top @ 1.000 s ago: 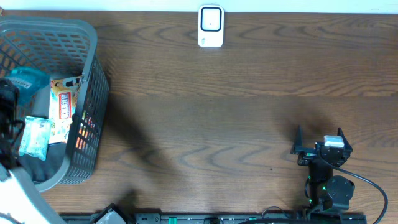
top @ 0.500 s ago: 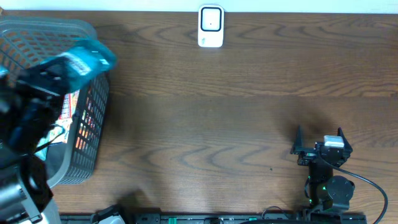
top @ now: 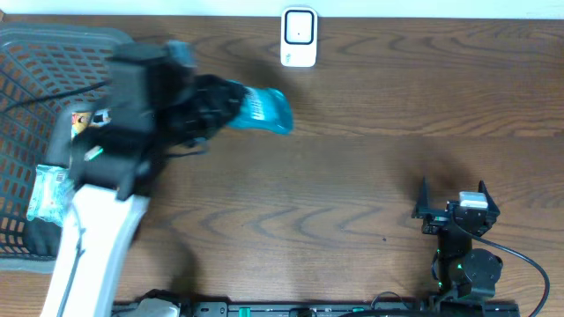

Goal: Scan the item barcode
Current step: 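Carry the blue bottle with the left gripper toward the white scanner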

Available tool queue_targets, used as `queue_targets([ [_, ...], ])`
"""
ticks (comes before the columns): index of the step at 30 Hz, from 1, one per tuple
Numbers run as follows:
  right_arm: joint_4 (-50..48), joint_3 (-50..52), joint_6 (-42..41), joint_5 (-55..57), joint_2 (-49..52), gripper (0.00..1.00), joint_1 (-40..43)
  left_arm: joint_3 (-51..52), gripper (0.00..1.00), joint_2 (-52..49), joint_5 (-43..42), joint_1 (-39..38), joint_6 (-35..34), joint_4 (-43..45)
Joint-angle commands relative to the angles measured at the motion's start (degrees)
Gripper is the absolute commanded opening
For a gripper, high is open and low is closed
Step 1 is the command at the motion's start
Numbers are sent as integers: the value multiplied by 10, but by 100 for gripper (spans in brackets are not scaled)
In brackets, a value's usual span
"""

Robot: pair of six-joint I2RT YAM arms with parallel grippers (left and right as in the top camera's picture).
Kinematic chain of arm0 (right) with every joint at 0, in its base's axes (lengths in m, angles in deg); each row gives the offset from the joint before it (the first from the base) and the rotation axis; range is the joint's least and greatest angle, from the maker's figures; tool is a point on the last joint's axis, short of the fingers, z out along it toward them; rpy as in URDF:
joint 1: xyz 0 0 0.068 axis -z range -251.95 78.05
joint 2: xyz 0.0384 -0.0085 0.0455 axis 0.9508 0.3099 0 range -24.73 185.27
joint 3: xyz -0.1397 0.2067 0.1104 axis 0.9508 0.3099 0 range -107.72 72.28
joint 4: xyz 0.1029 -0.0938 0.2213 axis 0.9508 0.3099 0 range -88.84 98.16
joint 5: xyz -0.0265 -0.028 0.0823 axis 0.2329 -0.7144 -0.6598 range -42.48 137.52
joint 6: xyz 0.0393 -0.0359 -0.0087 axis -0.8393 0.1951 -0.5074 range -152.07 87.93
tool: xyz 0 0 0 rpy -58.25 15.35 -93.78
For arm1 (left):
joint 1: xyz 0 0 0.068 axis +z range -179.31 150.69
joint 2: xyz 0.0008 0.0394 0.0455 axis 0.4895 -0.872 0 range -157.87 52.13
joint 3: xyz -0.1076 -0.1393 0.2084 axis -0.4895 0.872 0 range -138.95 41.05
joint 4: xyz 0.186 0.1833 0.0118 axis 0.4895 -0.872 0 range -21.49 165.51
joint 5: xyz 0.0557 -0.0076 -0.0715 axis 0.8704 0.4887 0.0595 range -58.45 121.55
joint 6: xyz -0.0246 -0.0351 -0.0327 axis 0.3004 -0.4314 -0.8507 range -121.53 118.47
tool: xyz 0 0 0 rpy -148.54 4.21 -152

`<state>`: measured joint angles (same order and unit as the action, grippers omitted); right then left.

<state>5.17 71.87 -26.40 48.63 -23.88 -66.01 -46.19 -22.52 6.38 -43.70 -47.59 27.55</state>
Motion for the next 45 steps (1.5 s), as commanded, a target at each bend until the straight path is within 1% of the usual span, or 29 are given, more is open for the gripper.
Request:
queue_targets([
  [1,2,1,6,3,-2,99,4,-7,36,-64,32,-65,33,22],
  [6,2,1,6,3,-2,99,4,-7,36,-169,33,-137,34,33],
  [8,2,1,6,3,-2,99,4,-7,36,-205,48,-160,35,32],
  [10,2,1,6,3,-2,99,4,-7,36,-235,69,-179,53,32],
  [12,2,1,6,3,-2,99,4,-7,36,-256,104,-197,89,28],
  [17,2,1,6,3,-2,99,4,-7,36,-276,226,-239,131,12],
  [21,2,1,6,3,-2,99,4,-7,36,-278,318,-271,148,9],
  [25,2,1,6,3,-2,99,4,-2,36,-282,378,-300,150,14],
  [31,2,1,6,3,-2,99,4,27,36,-283,381,-315,147,46],
  [34,2,1,6,3,-2,99,4,27,37,-283,382,-315,146,50],
  [36,2,1,6,3,-2,99,4,27,41,-283,384,-315,146,53],
  [45,2,1,6,3,-2,99,4,27,41,-309,383,-315,145,69],
])
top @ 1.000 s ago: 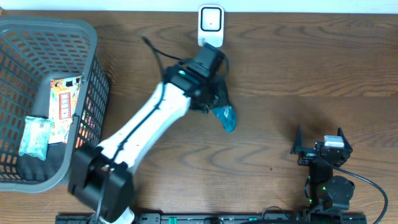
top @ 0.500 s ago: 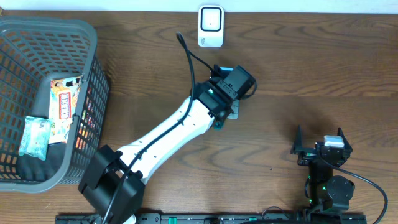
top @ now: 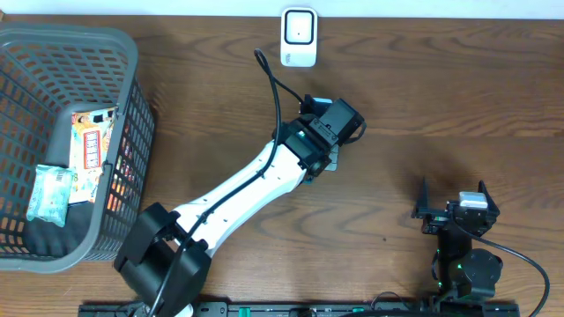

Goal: Scan the item barcode
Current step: 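Carry the blue bottle with the left gripper toward the white scanner, then set the blue bottle upright on the table and release it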

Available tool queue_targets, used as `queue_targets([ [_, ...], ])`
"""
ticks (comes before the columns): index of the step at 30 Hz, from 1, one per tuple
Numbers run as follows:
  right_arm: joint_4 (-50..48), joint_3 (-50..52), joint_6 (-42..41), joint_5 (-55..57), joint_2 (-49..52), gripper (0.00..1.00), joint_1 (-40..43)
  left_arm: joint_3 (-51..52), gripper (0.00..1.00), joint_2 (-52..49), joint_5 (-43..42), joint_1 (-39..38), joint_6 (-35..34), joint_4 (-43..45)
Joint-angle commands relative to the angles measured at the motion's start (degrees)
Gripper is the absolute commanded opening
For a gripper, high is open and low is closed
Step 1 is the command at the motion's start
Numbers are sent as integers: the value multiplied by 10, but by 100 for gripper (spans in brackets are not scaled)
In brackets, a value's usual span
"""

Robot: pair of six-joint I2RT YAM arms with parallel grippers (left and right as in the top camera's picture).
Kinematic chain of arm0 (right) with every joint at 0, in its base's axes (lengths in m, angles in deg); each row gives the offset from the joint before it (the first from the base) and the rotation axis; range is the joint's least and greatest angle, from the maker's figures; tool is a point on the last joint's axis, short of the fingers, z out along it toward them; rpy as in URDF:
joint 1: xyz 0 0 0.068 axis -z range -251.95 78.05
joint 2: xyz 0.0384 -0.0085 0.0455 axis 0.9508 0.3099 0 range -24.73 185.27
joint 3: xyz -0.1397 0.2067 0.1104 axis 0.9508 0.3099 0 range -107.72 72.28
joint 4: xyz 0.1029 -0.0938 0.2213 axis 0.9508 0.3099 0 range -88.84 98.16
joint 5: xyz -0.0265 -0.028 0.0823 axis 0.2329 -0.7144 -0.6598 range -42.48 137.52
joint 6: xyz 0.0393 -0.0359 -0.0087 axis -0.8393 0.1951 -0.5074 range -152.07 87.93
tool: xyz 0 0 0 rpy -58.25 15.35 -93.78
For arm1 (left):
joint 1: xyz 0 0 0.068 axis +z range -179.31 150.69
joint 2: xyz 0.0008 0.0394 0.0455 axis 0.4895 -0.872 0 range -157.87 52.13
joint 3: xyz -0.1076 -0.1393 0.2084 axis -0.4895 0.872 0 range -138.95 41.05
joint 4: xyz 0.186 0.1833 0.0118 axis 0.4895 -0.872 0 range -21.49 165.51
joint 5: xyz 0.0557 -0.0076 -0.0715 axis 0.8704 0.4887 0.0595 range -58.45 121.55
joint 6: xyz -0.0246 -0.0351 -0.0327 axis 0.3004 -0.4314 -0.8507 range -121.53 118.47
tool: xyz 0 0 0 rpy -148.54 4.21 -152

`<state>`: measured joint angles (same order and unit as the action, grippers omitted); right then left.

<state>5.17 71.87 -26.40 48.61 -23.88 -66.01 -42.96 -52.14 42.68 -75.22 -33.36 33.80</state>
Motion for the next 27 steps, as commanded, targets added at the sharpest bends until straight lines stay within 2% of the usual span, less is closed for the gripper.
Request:
queue_targets([
  [1,2,1,6,3,-2,99,4,-5,41,-18,20,1,0,8],
  [7,2,1,6,3,-2,99,4,-5,42,-33,20,1,-19,9],
  [13,2,1,6,3,-2,99,4,-5,65,-33,20,1,-18,9],
  [18,2,1,6,3,-2,99,4,-5,92,-33,20,1,-18,9],
  [20,2,1,6,3,-2,99,4,-5,100,-33,20,1,-18,9],
  [27,2,1,6,3,-2,99,4,-8,98,-12,20,2,-18,7],
])
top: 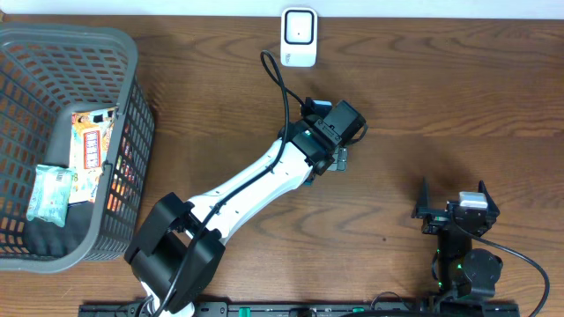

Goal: Scan the item barcode
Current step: 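Set the blue bottle upright on the table and release it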

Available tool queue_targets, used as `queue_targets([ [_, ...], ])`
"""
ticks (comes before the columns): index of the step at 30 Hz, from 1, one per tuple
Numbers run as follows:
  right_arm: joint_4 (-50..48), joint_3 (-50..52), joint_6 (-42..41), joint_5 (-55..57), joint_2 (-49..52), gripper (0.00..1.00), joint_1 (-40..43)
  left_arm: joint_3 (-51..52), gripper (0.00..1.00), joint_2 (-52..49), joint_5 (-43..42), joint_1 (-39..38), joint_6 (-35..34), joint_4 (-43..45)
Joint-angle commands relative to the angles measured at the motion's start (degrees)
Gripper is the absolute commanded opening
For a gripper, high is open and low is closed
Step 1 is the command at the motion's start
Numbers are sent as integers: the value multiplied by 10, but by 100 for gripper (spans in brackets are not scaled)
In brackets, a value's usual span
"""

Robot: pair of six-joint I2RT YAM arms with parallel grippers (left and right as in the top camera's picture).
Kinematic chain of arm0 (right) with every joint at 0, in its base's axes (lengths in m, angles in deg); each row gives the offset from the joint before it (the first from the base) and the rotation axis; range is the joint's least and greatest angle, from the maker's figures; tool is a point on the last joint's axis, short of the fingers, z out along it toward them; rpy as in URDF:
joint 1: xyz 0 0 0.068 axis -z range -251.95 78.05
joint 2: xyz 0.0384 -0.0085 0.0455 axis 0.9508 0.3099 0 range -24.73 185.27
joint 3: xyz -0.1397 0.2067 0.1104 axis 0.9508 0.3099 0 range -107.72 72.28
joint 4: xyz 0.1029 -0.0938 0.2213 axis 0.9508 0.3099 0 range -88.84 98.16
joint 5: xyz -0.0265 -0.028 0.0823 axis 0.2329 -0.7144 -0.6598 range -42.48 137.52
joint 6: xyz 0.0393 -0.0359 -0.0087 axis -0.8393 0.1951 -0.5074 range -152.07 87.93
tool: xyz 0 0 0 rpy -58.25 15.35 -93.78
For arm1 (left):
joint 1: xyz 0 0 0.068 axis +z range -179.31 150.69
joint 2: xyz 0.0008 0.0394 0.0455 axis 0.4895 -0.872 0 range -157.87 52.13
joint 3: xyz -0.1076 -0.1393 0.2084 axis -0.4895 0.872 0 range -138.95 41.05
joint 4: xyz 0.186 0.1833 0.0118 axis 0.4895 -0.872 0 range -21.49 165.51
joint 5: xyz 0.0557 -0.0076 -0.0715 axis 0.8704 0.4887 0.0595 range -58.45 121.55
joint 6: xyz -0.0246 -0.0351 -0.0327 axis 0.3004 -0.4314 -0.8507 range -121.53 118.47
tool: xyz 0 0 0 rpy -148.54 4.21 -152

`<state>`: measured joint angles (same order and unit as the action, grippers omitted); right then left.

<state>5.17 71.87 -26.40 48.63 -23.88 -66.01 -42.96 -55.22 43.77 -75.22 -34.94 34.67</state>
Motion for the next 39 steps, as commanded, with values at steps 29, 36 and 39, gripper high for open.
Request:
queue_targets([
  [29,2,1,6,3,-2,99,4,-39,98,353,10,129,71,-41],
  [36,2,1,6,3,-2,99,4,-39,98,393,66,166,77,-41],
  [39,2,1,6,3,-2,99,4,-39,98,414,106,189,77,-45],
])
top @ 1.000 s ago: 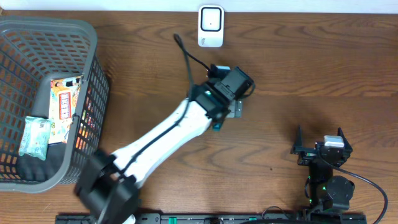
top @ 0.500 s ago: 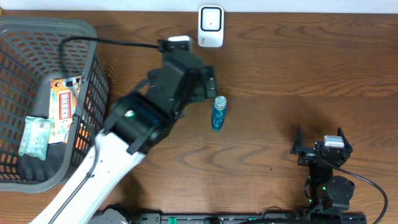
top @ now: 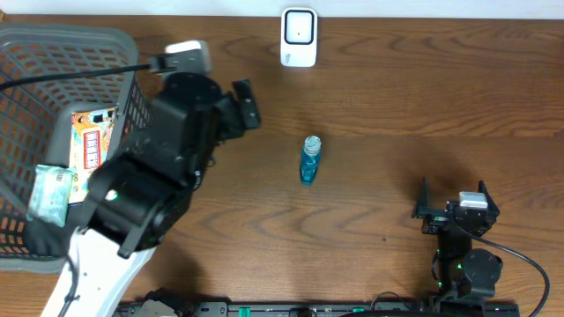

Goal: Scan the item barcode
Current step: 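Set the blue bottle upright on the table and release it, then reach the left gripper into the basket and grasp the Kleenex pack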

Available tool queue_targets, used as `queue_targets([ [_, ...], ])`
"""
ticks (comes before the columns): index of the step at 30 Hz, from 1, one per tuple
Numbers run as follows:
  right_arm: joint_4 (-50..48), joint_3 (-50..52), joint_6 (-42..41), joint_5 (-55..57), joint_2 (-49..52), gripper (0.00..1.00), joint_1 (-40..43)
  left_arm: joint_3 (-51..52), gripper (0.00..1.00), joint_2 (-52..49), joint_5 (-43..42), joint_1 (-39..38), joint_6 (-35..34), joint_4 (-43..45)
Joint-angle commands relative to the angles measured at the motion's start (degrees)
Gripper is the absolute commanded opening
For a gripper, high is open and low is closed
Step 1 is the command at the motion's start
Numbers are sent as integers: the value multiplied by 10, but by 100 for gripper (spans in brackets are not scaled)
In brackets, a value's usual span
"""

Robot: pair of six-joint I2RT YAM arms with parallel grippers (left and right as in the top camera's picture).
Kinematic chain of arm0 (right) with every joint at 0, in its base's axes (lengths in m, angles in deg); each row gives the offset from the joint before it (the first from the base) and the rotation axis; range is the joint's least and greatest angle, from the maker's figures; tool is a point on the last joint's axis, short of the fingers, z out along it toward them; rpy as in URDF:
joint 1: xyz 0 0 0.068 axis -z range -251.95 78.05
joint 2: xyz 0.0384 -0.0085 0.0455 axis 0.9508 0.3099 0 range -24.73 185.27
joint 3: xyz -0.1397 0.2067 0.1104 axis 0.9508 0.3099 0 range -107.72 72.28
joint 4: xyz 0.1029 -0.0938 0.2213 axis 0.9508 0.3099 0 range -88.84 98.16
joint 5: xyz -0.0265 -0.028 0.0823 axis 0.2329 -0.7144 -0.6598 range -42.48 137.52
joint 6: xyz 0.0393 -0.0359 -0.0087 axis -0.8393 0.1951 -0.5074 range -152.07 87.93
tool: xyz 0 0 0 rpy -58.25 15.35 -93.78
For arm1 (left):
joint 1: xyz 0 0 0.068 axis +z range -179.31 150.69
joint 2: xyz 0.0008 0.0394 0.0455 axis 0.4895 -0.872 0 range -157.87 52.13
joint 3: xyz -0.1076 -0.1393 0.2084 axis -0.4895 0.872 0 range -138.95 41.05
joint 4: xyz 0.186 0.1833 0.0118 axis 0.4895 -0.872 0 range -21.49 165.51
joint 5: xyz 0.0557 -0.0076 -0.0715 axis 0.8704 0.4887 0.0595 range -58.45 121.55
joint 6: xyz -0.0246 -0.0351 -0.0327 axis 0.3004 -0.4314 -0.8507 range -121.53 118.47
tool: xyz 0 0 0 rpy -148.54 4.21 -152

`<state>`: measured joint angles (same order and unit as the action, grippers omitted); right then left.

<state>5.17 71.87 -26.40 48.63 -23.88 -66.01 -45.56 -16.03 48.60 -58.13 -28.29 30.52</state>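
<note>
A small blue bottle with a clear cap lies on the brown table, in the middle and free of both grippers. The white barcode scanner stands at the table's far edge, above the bottle in the overhead view. My left arm is raised near the camera. Its gripper hangs left of the bottle and well apart from it, with nothing in it, and its jaws look parted. My right gripper rests open at the near right, its fingers spread, with nothing between them.
A grey mesh basket fills the left side and holds an orange snack packet and a pale green packet. The left arm's bulk covers part of the basket's right wall. The right arm's base sits at the front edge.
The left gripper was low over the table's middle with the bottle hidden beneath it. Now it is raised to the left near the basket, and the bottle lies alone on the table.
First the left gripper held the blue bottle in the air beside the basket. Then it was stretched out low over the table's middle, below the scanner, and stayed there. Now the bottle lies there, let go, and the arm is back by the basket. The right arm never moved.
</note>
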Motion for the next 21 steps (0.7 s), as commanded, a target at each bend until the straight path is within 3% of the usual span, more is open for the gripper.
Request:
queue_targets([
  [1,2,1,6,3,-2,99,4,-14,98,28,73,26,10,-7],
  [9,2,1,6,3,-2,99,4,-15,98,71,165,152,-2,-69],
  [14,2,1,6,3,-2,99,4,-15,98,75,168,288,-83,-146],
  [18,2,1,6,3,-2,99,4,-15,98,56,137,400,-153,-210],
  [21,2,1,6,3,-2,99,4,-15,98,32,67,475,-158,-229],
])
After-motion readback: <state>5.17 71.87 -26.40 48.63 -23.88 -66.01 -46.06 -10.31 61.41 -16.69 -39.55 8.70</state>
